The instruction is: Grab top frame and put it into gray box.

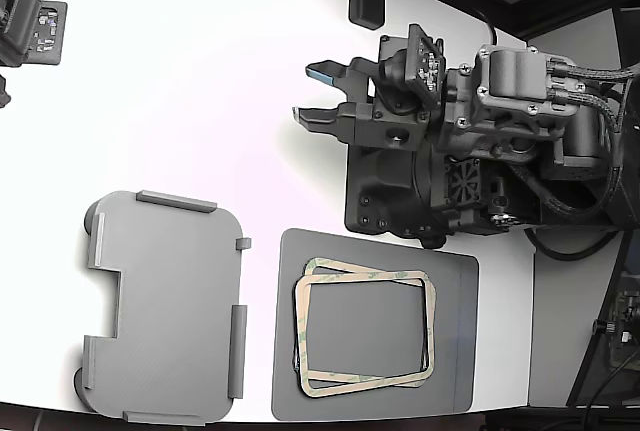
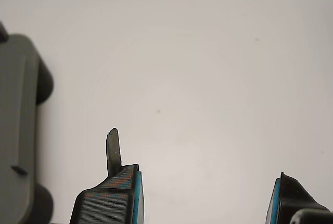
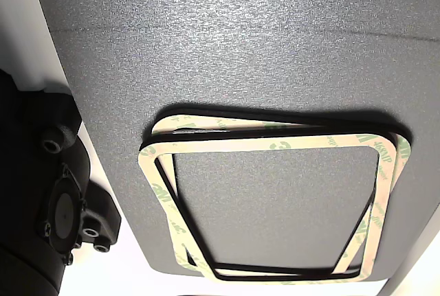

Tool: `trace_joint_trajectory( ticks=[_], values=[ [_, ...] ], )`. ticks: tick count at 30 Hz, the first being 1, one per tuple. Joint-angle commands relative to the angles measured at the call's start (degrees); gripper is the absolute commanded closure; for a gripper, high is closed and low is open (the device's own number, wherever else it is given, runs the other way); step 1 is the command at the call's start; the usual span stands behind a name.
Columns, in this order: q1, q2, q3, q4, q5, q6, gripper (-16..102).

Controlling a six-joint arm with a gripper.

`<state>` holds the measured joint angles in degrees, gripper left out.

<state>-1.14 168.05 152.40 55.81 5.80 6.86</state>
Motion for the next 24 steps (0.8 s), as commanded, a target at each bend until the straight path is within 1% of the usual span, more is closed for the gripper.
trace_joint_trajectory(
  ticks=[1,14,16,17,22,23,24],
  values=[
    [-0.8,1.2,-1.2,-0.4,0.1,0.0,-14],
    [-0.8,1.2,-1.2,-0.4,-0.1,-0.1,-14],
    [-0.9,1.2,-1.2,-0.4,0.8,0.4,-14],
    [-0.9,1.2,-1.2,-0.4,0.1,0.1,-14],
    [-0.9,1.2,-1.2,-0.4,-0.4,-0.1,-13],
    [-1.0,1.2,-1.2,-0.3,0.5,0.7,-4],
    [-1.0,1.2,-1.3,-0.2,1.9,1.5,1]
  ],
)
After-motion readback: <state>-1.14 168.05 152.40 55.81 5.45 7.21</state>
